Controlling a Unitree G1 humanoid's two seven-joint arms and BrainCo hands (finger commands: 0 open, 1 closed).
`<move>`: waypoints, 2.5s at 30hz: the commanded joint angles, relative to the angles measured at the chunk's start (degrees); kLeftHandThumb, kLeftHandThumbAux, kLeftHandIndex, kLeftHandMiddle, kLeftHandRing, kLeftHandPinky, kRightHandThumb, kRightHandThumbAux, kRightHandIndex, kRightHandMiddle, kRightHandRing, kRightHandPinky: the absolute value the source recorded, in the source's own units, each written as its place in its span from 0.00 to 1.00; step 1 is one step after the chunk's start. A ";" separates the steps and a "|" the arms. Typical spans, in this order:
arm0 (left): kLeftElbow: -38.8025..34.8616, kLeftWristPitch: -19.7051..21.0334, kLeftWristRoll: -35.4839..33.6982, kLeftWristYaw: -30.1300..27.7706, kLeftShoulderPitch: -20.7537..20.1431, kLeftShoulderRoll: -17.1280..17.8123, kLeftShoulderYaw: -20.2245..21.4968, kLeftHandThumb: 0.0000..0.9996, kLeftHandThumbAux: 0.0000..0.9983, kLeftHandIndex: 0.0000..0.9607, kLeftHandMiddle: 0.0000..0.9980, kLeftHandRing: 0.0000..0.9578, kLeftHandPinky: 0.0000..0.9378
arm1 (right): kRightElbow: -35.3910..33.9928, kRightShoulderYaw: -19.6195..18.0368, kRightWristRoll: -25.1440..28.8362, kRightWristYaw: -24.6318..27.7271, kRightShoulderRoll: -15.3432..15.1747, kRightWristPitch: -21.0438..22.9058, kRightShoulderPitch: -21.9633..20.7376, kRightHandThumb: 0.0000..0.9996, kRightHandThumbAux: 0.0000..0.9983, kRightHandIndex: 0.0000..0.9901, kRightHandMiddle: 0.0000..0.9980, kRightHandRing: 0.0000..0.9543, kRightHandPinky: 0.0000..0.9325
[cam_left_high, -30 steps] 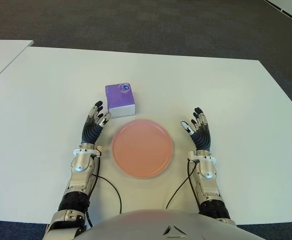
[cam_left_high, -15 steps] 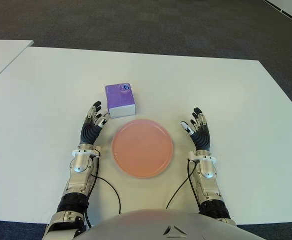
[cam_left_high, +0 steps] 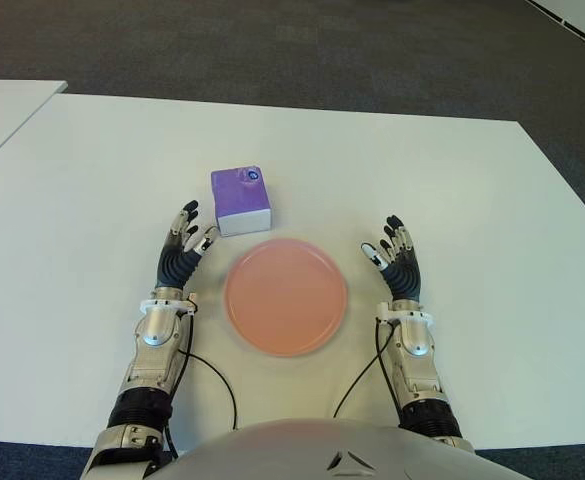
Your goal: Put the tissue paper into the plate.
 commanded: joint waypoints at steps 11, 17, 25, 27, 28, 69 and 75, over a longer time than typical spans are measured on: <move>-10.84 6.02 34.01 19.78 -8.56 17.54 1.42 0.19 0.34 0.00 0.00 0.00 0.00 | 7.76 -0.49 0.79 0.45 0.34 7.68 5.08 0.09 0.63 0.00 0.00 0.00 0.00; -10.38 10.95 44.07 23.08 -12.30 23.24 -2.48 0.27 0.22 0.00 0.00 0.00 0.00 | 8.43 -0.28 0.54 0.75 0.09 7.33 4.73 0.08 0.62 0.00 0.00 0.00 0.00; -3.27 17.66 59.13 25.00 -23.26 29.39 -13.56 0.22 0.15 0.00 0.00 0.00 0.00 | 8.80 0.31 0.26 0.93 0.54 7.35 4.32 0.05 0.62 0.00 0.00 0.00 0.00; -3.16 18.47 59.75 23.06 -24.18 30.10 -15.07 0.21 0.14 0.00 0.00 0.00 0.00 | 8.30 0.51 0.17 0.89 0.73 7.43 4.57 0.05 0.62 0.00 0.00 0.00 0.00; -3.60 19.16 59.64 20.48 -24.60 30.25 -15.85 0.19 0.14 0.00 0.00 0.00 0.00 | 7.91 0.66 0.06 0.81 0.85 7.47 4.78 0.05 0.62 0.00 0.00 0.00 0.00; 3.45 14.10 51.60 -6.81 -33.29 31.94 -32.05 0.15 0.11 0.00 0.00 0.00 0.00 | 5.41 1.64 0.15 0.71 2.05 10.77 5.33 0.06 0.60 0.00 0.00 0.00 0.00; 4.21 13.04 50.55 -7.38 -33.69 32.00 -32.28 0.15 0.11 0.00 0.00 0.00 0.00 | 5.44 1.63 0.15 0.66 2.09 10.92 5.22 0.07 0.59 0.00 0.00 0.00 0.00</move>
